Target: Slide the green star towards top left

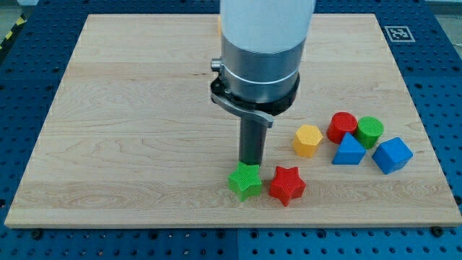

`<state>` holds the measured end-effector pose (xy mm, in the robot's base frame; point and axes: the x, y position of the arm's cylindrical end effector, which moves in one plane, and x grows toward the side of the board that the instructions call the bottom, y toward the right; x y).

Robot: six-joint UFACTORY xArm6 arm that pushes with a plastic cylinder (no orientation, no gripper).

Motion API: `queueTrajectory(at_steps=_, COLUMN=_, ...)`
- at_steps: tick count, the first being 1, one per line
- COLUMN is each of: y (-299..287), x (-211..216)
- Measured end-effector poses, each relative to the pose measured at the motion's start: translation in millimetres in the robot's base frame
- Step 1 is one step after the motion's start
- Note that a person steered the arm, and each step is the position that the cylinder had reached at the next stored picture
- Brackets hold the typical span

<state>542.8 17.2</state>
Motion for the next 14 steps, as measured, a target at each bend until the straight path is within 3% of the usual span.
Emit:
queueTrajectory(at_steps=3, y=-67.9, x=0.1)
queueTrajectory(at_steps=7, y=-56.6, x=75.3)
queueTrajectory(at_steps=10, y=-4.3, x=75.3)
queueTrajectory(at_steps=12, y=-1.0, x=72.2)
queueTrajectory(at_steps=14, y=-15.4, x=25.4)
